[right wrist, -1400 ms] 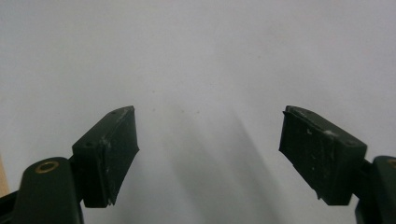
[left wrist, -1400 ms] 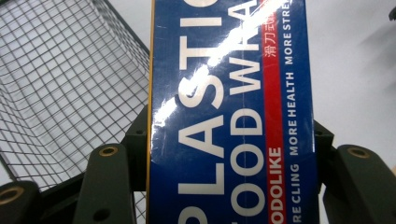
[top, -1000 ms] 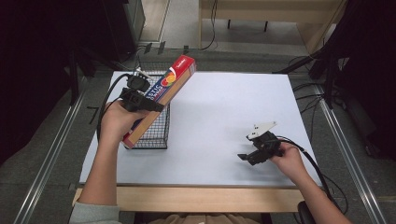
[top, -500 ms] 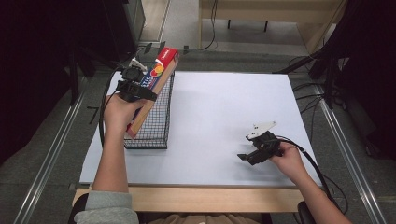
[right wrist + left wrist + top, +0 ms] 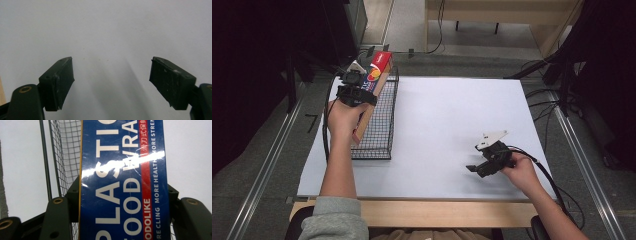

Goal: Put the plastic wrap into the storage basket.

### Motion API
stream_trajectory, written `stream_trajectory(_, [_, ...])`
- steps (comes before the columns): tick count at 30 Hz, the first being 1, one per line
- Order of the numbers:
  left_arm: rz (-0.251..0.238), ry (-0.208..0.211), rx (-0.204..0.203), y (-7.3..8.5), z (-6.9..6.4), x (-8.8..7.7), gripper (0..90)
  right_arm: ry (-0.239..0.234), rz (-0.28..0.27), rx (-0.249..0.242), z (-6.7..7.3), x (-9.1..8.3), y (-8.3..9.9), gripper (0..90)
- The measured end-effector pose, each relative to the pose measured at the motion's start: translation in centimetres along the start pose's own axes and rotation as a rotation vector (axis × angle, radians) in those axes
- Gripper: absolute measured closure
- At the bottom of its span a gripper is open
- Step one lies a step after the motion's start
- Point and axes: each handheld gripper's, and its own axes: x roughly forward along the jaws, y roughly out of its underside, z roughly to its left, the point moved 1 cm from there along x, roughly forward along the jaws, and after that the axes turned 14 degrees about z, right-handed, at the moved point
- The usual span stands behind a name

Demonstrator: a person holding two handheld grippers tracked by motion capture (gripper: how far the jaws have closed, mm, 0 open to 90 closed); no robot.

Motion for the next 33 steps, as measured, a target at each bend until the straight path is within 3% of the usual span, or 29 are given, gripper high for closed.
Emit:
stream_trajectory(4, [0.006, -0.012, -0.010, -0.1, 0.3, 0.7, 40.3, 0.003, 0.001, -0.006, 0.0, 0.0, 0.0, 20.6])
stream_trajectory(18, [0.032, 0.016, -0.088, -1.0, 0.9, 3.1, 40.1, 0.004, 0.003, -0.008, 0.1, 0.0, 0.0, 20.6])
stream_trajectory(23, [0.048, -0.004, -0.099, -1.1, 0.8, 4.0, 40.1, 0.004, 0.003, -0.015, 0.2, 0.0, 0.0, 20.6])
stream_trajectory(33, [0.082, 0.006, -0.098, -0.9, 0.0, 6.1, 39.9, 0.004, 0.008, -0.022, 0.2, 0.1, -0.1, 20.6])
